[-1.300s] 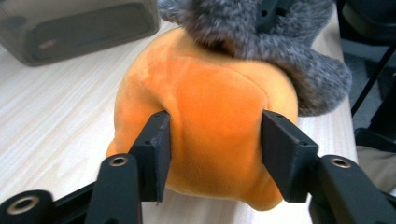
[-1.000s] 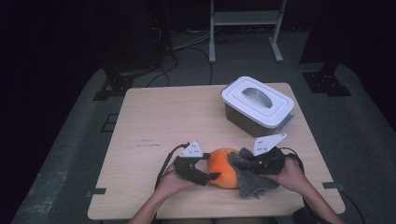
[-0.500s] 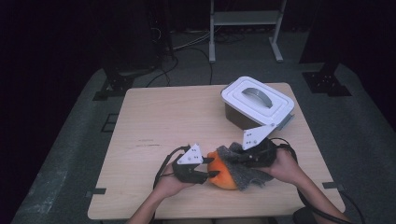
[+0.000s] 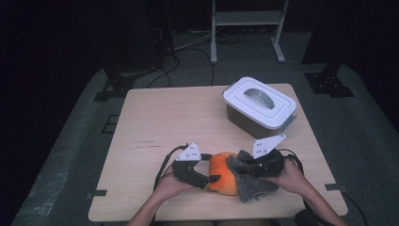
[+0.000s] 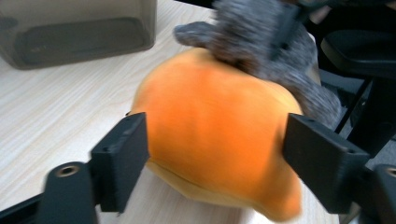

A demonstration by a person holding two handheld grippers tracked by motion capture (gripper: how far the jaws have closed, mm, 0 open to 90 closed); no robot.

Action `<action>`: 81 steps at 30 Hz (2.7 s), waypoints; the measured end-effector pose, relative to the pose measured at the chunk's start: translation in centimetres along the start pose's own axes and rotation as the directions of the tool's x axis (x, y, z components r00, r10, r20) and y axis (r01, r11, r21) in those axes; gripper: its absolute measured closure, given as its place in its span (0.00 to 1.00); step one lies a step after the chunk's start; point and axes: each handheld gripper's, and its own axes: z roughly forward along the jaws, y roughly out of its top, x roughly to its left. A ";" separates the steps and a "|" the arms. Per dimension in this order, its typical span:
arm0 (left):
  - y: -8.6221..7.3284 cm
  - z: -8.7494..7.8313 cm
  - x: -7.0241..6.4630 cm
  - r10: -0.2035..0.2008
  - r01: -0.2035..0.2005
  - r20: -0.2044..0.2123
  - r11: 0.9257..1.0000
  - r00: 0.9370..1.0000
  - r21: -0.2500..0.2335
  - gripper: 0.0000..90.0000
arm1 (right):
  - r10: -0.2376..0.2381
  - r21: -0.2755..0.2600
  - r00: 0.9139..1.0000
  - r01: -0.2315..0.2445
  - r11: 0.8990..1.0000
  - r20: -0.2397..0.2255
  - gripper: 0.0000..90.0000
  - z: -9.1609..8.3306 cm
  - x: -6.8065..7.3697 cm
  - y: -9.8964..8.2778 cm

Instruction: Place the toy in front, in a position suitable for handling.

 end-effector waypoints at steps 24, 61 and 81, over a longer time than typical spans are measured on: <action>0.2 0.0 -0.8 0.058 -0.058 -0.030 0.998 0.998 -0.027 0.46 | -0.060 0.077 0.996 0.055 0.996 0.062 0.86 -0.5 -0.1 0.9; -0.4 -0.7 0.5 -0.002 -0.005 -0.124 0.999 0.992 -0.051 0.23 | -0.059 0.067 0.995 0.054 0.996 0.079 0.86 1.2 -0.5 1.4; -0.8 -0.4 -0.7 0.122 -0.123 -0.125 0.992 0.985 -0.005 0.42 | -0.112 0.060 0.992 0.109 0.992 0.052 0.86 1.9 0.0 4.5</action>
